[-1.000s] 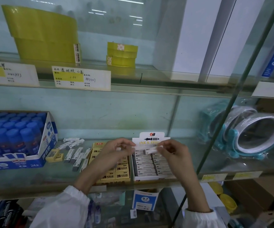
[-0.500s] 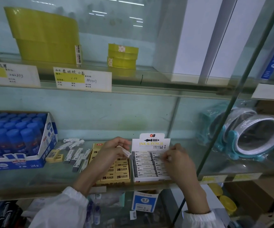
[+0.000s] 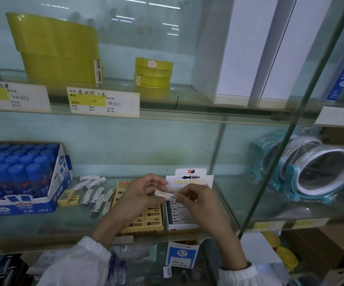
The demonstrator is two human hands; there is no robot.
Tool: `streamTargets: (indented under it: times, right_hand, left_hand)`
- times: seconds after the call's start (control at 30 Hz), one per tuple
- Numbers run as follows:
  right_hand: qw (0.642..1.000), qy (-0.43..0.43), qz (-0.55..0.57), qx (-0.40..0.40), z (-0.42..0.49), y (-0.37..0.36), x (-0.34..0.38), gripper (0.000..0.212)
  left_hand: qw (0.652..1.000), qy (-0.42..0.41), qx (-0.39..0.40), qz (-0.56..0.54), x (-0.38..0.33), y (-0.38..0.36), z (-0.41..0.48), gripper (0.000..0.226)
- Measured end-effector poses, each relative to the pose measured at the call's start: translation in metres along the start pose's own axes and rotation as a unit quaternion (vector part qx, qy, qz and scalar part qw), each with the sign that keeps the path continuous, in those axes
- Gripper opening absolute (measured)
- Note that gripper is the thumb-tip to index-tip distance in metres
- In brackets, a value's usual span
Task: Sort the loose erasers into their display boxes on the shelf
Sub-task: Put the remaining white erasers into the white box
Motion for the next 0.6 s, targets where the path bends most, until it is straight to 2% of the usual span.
streamTargets:
  times: [0.07,0.23,0.27,0.33,0.43,0.53,0.6]
  right_hand:
    - [1.000,-0.009,0.008,-0.002,0.006,-0.001,0.001,0.006]
    - [0.993,-0.036,0.109,0.032,0.015,0.002,0.003,0.009]
    - [0.991,-0.042,0.120,0.040,0.015,0.002,0.003,0.015]
    - [0.991,-0.054,0.105,0.068,0.015,0.000,0.003,0.034]
    - [0.993,-0.017,0.055,0.102,0.011,-0.004,0.006,0.057]
    - [0.993,0.016,0.039,0.109,0.010,-0.002,0.006,0.056]
    - [0.991,0.059,-0.019,0.117,0.010,0.001,0.004,0.051]
  left_hand:
    - [1.000,0.000,-0.003,-0.015,-0.001,-0.001,-0.001,0.039]
    - [0.998,0.018,-0.009,-0.063,-0.001,0.000,0.000,0.044]
    - [0.998,0.020,-0.006,-0.064,-0.002,0.000,0.000,0.045]
    - [0.998,0.019,-0.010,-0.056,-0.002,0.000,0.000,0.045]
    - [0.998,0.019,-0.057,-0.036,0.001,0.003,0.002,0.042]
    - [0.997,0.025,-0.064,-0.027,0.005,0.005,0.004,0.041]
    - [0.998,0.023,-0.047,-0.019,0.006,0.004,0.004,0.043]
Point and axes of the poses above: each hand's wrist, its own z-axis towards the middle knuckle, its own y-axis out of the back of the hand, x = y × z, the point moved 1 cm from there along z, towards the middle knuckle, and after that the axes turned 9 degrees about -x, right-handed, at the moved point
